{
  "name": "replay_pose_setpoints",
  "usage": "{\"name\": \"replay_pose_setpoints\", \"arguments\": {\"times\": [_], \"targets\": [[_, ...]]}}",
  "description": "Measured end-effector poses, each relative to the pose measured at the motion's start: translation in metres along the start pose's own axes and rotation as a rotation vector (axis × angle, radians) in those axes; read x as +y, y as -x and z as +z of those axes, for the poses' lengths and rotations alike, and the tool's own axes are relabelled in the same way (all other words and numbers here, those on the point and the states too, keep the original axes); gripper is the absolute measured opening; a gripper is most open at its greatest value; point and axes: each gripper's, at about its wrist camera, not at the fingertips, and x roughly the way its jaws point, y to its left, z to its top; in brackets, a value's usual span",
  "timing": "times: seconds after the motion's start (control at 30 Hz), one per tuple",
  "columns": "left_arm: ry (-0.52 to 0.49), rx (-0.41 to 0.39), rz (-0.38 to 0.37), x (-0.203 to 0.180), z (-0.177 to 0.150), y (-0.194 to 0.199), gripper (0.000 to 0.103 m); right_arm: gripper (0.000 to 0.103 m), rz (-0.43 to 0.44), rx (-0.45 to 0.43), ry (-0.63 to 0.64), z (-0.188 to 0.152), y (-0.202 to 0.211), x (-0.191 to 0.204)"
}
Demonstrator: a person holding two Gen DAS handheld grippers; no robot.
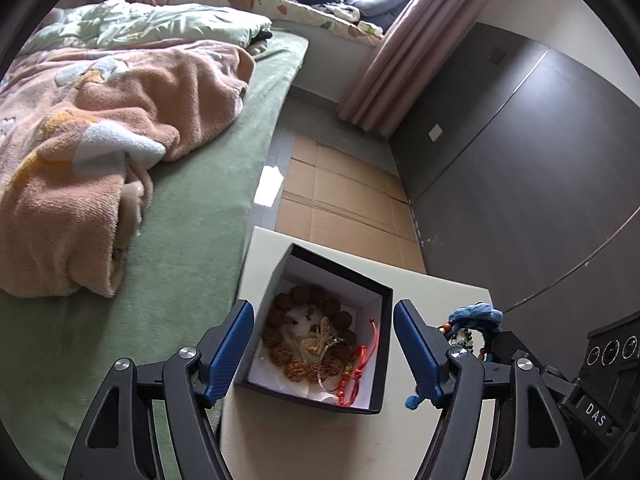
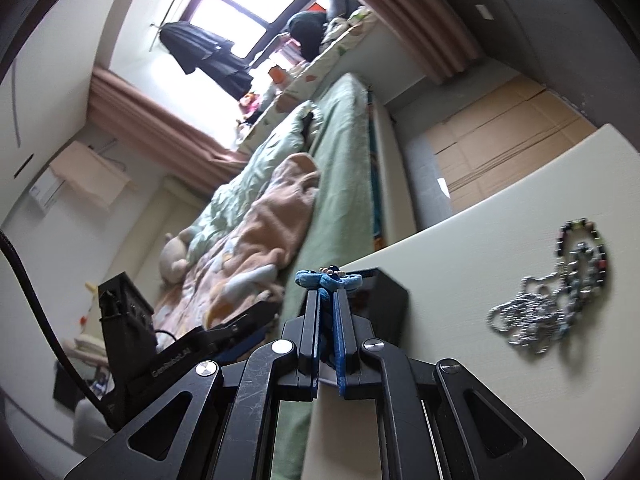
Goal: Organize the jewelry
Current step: 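Carry the butterfly chain and blue bracelet into the black box and open both tools, then move both tools back over the remaining silver chain and beaded bracelet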
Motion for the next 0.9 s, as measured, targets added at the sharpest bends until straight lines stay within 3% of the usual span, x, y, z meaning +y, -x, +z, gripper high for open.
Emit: {"name": "replay_pose_setpoints", "arguments": {"times": [0.27,0.3,0.37,0.4,0.6,0.83,0.9], "targets": [[0.022,-0.014,-0.003,0.011,0.004,0.007,0.073,0.01,0.023,0.034,0.028,-0.008,-0.027,0.014],[0.024,-0.015,-0.004,0.012,0.005,0.007,0.073,0.013,0.014,0.058,0.038,-0.009,-0.035,0.016],[0.025,-0.015,-0.009,0.012,0.006,0.008,0.073,0.053,-0.006,0.121,0.039,-0.01,-0.049,0.016],[0.024,-0.014,-0.01,0.011,0.006,0.007,0.073,0.058,-0.026,0.121,0.036,-0.011,-0.049,0.014],[0.005,-0.005,-0.015,0.004,0.005,0.005,0.073,0.059,-0.096,0.1,0.03,-0.006,-0.032,0.002],[-0.029,0.008,-0.016,-0.008,-0.002,0.0,0.073,0.088,-0.129,0.068,0.031,-0.004,0.002,-0.005],[-0.042,0.009,-0.017,-0.014,-0.004,-0.001,0.073,0.091,-0.135,0.06,0.031,-0.003,0.009,-0.007]]}}
